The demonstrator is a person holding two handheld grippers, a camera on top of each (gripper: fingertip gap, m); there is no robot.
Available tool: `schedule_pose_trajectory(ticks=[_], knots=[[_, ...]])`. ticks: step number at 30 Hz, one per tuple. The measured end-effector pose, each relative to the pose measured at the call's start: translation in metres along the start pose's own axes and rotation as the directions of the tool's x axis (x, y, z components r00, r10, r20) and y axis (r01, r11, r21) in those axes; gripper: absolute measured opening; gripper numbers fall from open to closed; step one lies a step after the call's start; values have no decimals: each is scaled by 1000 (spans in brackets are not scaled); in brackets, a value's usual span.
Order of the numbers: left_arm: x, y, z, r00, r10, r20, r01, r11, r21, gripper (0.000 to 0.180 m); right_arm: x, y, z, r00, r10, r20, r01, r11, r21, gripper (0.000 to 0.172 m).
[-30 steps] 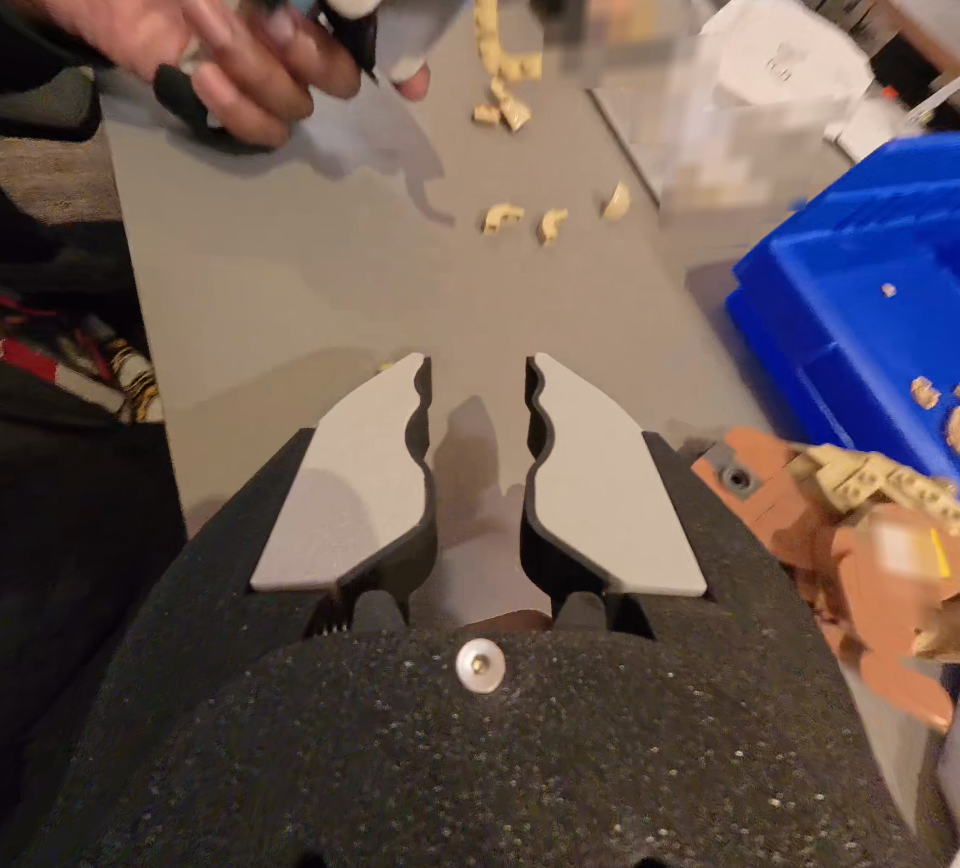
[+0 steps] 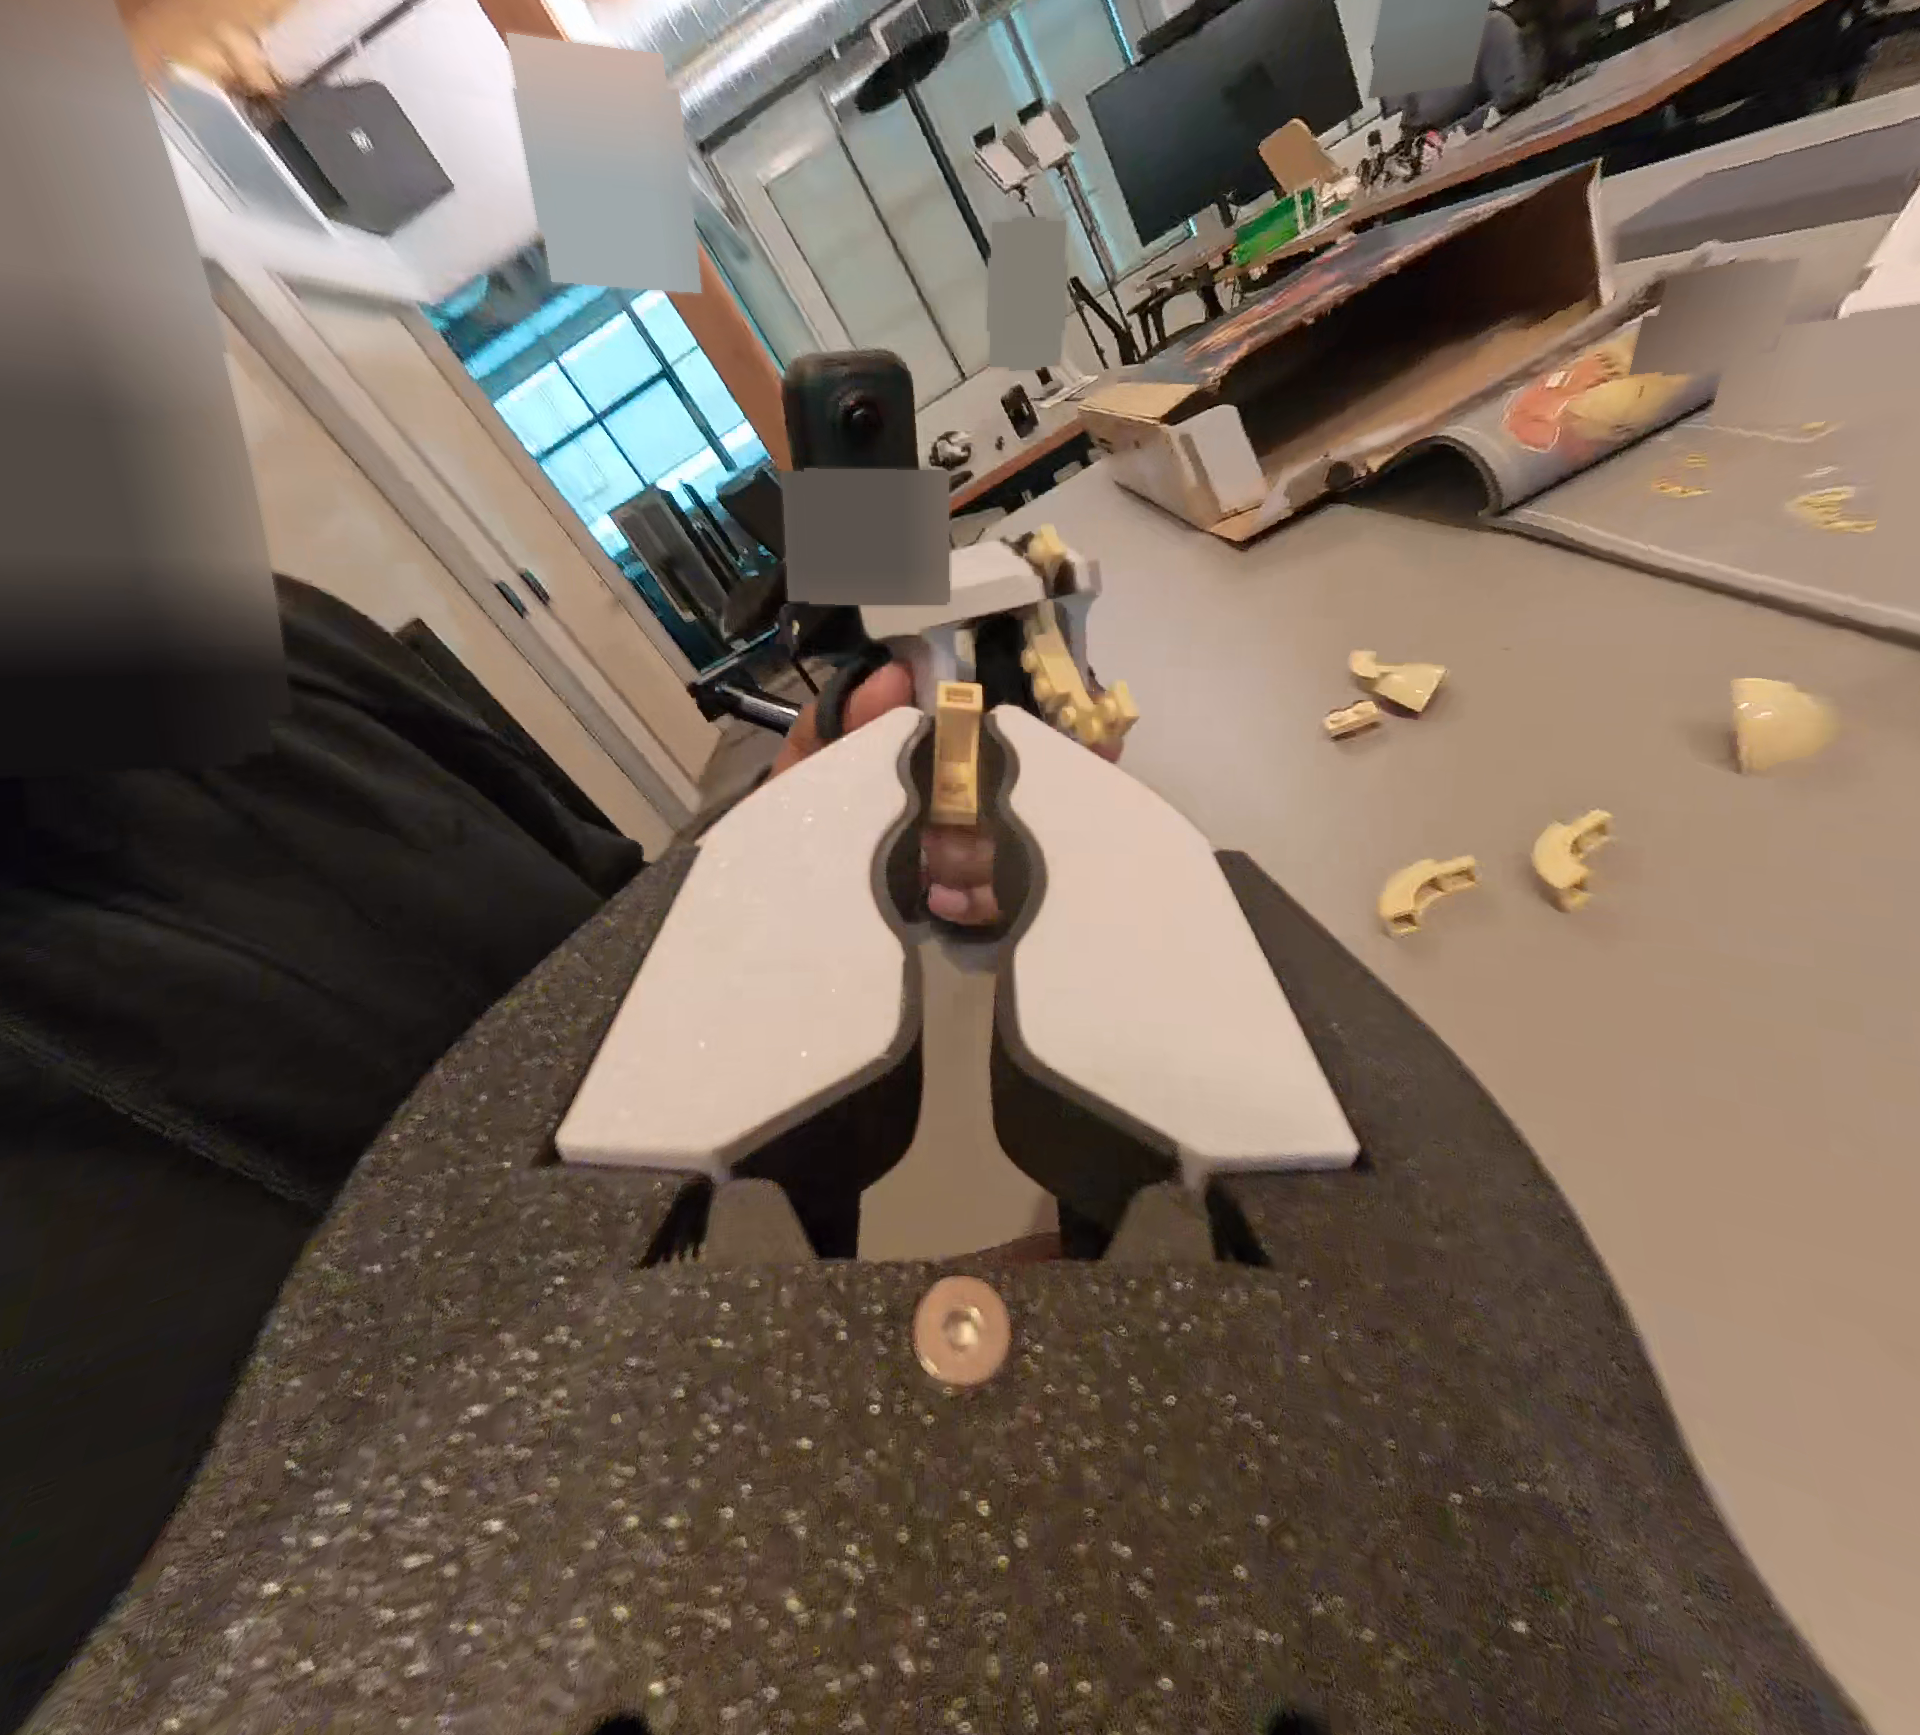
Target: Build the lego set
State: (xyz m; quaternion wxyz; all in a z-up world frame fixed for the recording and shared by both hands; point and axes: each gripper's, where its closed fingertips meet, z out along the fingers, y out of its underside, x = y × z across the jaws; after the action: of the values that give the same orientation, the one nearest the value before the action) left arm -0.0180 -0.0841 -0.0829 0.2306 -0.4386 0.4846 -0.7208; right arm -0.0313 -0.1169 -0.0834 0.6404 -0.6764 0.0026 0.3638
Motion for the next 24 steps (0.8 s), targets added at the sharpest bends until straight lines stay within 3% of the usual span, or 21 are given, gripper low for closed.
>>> schedule_pose_trajectory(ticks=[8, 16, 18, 21, 24], knots=[[11, -15, -11, 995, 33, -99, -20, 992, 124, 4, 17, 5, 7, 997, 9, -77, -11, 1000, -29, 7], [21, -14, -9, 988, 43, -151, -22, 991, 136, 4, 22, 2, 11, 995, 44, -87, -44, 999, -2, 8], [15, -15, -9, 993, 33, -115, -17, 990, 139, 4, 31, 10, 11, 987, 25, -157, -36, 997, -67, 8], [-3, -15, -8, 1000, 20, 10, -21, 992, 123, 4, 62, 32, 3, 923, -116, -366, 12, 961, -275, 8], [-20, -8, -5, 993, 2, 115, -7, 999, 43, 4, 76, 46, -2, 889, -178, -422, -10, 914, -406, 8]])
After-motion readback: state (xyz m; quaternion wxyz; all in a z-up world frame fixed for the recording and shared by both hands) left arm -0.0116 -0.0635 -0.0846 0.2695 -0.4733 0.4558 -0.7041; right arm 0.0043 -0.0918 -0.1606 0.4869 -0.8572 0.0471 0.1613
